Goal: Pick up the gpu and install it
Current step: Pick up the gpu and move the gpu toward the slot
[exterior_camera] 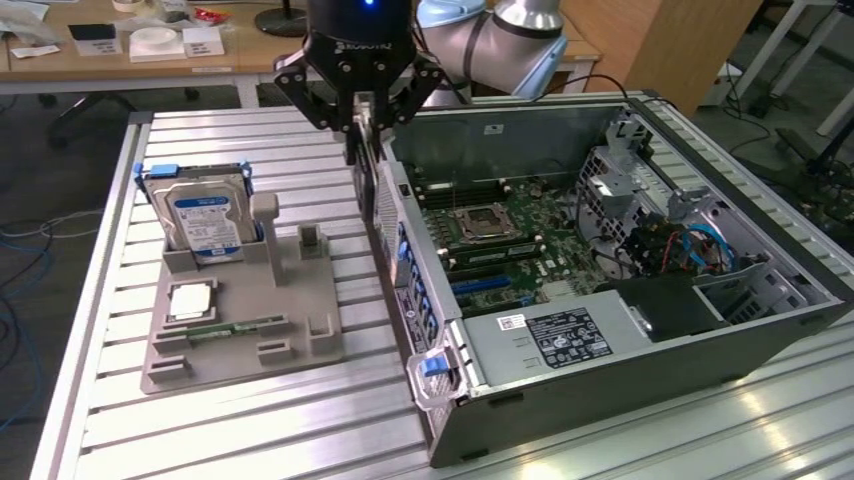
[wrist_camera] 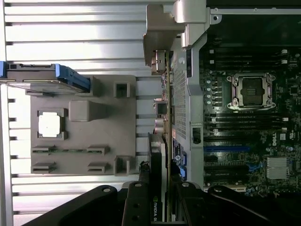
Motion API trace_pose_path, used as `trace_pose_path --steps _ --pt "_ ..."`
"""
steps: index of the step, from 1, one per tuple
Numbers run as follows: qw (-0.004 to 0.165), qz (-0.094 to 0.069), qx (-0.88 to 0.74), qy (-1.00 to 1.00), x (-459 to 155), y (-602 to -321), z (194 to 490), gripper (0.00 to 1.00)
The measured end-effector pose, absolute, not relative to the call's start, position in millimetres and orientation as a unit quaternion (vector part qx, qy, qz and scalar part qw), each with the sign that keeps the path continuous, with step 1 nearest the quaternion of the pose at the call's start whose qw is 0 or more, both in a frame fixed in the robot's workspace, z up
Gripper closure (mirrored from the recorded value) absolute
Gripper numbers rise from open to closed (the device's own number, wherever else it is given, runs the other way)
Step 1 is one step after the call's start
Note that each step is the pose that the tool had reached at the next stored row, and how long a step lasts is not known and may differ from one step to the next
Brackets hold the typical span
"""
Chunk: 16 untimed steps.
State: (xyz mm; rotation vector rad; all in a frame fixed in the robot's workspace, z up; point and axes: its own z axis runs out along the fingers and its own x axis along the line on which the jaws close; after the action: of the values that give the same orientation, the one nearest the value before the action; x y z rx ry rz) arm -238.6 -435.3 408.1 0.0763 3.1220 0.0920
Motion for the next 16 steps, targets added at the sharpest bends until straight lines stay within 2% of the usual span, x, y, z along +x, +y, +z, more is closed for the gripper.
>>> trace_pose_path --steps 16 --pt "0.005 0.029 0.025 0.999 -202 -435 408 0.73"
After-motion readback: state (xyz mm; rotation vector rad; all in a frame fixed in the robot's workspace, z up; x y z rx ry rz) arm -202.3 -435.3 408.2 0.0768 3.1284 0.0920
